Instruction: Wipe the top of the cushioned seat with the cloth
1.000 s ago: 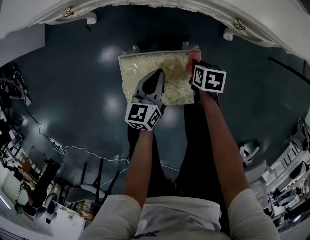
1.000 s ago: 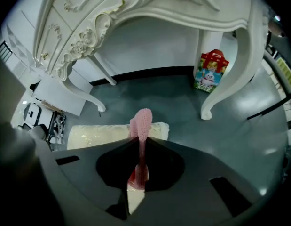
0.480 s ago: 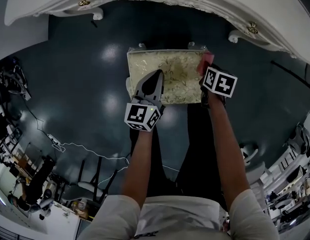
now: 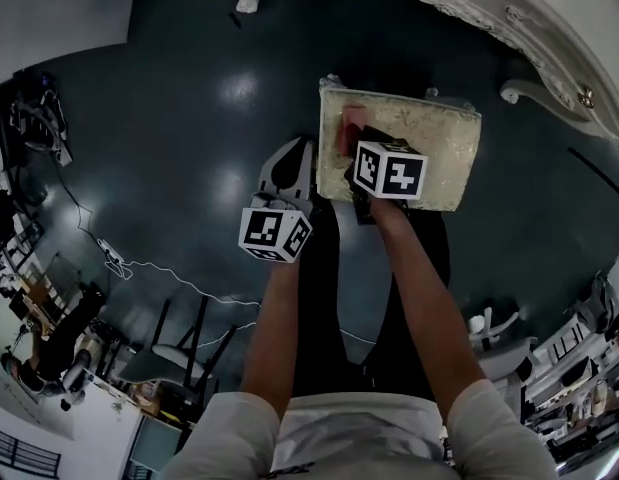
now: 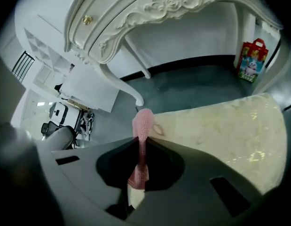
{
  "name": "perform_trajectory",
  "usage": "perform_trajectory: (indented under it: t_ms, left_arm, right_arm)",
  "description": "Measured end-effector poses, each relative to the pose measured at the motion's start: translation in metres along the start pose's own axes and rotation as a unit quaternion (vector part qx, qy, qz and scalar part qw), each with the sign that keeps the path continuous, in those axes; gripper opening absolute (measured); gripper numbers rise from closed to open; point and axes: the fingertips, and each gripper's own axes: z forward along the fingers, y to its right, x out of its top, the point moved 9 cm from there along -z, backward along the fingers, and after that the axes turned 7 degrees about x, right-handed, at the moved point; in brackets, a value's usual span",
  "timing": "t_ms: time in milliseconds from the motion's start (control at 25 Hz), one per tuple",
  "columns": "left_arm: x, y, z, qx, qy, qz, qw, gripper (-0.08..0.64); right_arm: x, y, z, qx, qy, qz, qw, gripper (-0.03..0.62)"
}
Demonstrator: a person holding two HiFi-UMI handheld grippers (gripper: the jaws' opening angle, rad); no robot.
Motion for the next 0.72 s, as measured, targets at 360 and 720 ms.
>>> perform_trajectory:
  t_ms: [360, 720]
  left_arm:
    - [-0.001, -0.041, -0.023, 0.025, 0.001, -0.019, 0.9995, 0.014]
    - [-0.013, -0.005, -0.01, 0.001, -0.012, -0.018, 0.9998, 0.014]
  right_arm:
    - [-0.012, -0.034, 0.054, -0.012, -0.052, -0.033, 0.998, 0.025]
    - [-0.009, -0.016, 0.033, -0.006, -0.045, -0.029, 0.999, 0.025]
